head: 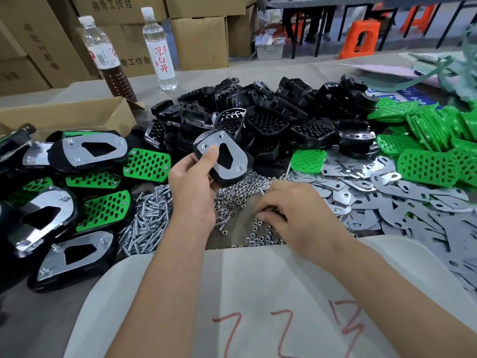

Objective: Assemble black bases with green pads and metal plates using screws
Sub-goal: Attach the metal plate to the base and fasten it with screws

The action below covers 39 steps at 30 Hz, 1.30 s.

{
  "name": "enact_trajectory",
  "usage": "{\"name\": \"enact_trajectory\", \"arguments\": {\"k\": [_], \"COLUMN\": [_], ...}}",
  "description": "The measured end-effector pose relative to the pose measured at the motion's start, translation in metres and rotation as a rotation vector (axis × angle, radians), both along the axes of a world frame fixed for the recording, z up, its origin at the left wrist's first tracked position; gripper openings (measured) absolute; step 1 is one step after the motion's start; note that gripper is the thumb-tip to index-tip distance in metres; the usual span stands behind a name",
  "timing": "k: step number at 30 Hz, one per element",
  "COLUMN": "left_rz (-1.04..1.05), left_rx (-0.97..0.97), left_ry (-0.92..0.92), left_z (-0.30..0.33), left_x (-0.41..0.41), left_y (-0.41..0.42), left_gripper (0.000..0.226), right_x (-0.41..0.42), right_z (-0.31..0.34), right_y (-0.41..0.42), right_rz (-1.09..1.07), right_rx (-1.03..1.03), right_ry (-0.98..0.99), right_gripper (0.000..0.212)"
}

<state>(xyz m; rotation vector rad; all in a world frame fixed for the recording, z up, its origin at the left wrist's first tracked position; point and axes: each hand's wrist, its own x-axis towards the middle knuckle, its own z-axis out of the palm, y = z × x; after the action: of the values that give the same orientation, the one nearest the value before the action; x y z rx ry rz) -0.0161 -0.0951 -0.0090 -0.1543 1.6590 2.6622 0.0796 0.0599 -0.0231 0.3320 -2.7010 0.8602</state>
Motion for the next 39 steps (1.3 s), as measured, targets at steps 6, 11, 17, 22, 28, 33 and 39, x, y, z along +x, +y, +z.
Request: {"name": "enact_trajectory", "arguments": {"k": [6, 11, 17, 22, 28, 33, 39], "left_rz": [-0.155, -0.337, -0.397, -0.426, -0.457, -0.473, -0.503], "left_rx": [-0.123, -0.189, -0.303, -0.42, -0.393, -0.369, -0.368], "left_ry": [-0.014, 0.011, 0.066, 0.177, 0.199, 0.174, 0.178], "left_z": [-0.002, -0.001, -0.005, -0.008, -0.009, -0.008, -0.008], "left_x": [0.008, 0.015, 0.018, 0.021, 0.021, 0.02, 0.02], "left_y": [0.005, 0.01, 0.018, 0.022, 0.02, 0.018, 0.017], "left_gripper": [0.014, 0.031, 0.043, 0.023, 0.036, 0.036, 0.037], "right_x": [-0.001, -0.001, -0.002, -0.003, -0.006, -0.005, -0.005], "right_z": [-0.002, 0.001, 0.003, 0.002, 0.002, 0.003, 0.003], "right_y": [0.006, 0.017, 0.018, 0.018, 0.02, 0.024, 0.024], "right_rz": [-0.194, -0.26, -0.273, -0.282, -0.286, -0.204, -0.168], "right_rx": [-0.249, -0.772, -0.913, -0.796, -0.723, -0.87, -0.854], "right_ry": [0.129, 0.259, 0.257, 0.222, 0.191, 0.116, 0.126], "right_gripper": [0.014, 0.016, 0.015, 0.015, 0.017, 0.013, 0.012]}}
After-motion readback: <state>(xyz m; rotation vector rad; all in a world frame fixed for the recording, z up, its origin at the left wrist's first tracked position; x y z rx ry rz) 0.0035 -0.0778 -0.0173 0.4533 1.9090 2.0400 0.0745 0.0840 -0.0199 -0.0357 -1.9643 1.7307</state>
